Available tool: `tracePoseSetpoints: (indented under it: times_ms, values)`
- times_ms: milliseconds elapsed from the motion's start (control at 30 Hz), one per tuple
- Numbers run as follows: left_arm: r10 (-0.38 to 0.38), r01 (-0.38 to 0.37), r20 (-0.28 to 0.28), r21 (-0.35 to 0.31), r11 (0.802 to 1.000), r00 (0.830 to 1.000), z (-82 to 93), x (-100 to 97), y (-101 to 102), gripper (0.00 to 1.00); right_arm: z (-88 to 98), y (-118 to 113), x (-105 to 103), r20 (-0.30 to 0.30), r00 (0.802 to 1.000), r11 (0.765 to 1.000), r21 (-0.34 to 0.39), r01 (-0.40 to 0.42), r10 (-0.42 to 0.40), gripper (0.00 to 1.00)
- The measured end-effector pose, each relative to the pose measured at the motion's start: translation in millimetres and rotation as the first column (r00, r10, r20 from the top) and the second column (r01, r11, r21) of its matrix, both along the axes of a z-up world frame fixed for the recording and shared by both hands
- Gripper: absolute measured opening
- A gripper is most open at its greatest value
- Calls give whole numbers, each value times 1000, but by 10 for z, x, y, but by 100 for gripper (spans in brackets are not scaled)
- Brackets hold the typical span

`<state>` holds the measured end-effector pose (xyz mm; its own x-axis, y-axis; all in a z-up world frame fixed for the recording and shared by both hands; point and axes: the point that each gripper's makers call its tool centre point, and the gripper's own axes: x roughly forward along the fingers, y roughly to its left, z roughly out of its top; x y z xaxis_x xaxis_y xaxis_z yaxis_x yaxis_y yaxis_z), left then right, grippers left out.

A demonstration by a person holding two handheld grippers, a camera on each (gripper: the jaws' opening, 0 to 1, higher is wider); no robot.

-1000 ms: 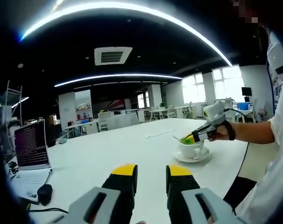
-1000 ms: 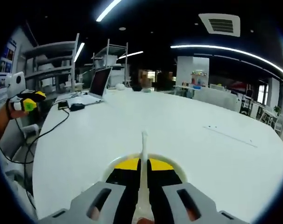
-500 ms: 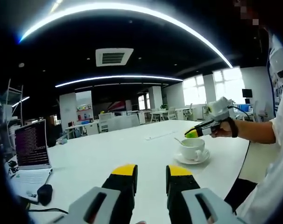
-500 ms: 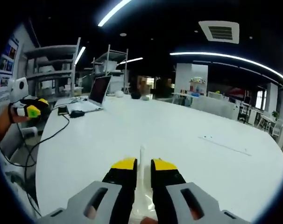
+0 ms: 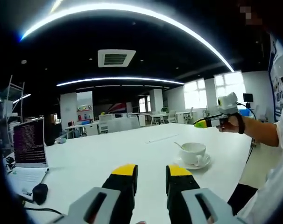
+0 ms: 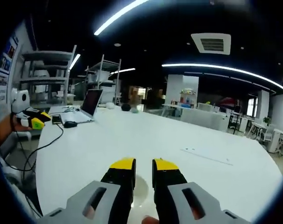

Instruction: Tidy tabletop coffee trays, cups and spoons，present forward

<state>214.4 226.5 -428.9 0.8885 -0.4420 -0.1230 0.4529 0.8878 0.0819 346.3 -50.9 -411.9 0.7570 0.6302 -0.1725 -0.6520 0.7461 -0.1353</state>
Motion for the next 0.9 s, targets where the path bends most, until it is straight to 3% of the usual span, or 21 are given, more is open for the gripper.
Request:
tracePoseSetpoints:
  times_ms: [233, 467, 800, 900]
  values:
    - [-7, 7, -7, -4, 1000, 1000, -51, 16, -78, 26, 54, -357, -5, 14, 998, 998, 17, 58, -59, 16]
    - [27, -27, 14, -35, 999, 1000, -15, 66, -21, 26, 66, -748, -76, 43, 993, 992, 57, 110, -113, 18]
    - [93, -90, 43, -51, 995, 995, 20, 131, 96, 26, 93, -1332, -235, 70, 968, 963, 134, 232, -243, 19]
    - [107, -103, 59, -62, 993, 992, 46, 125, 109, 26, 37, -1465, -285, 64, 960, 957, 123, 264, -273, 19]
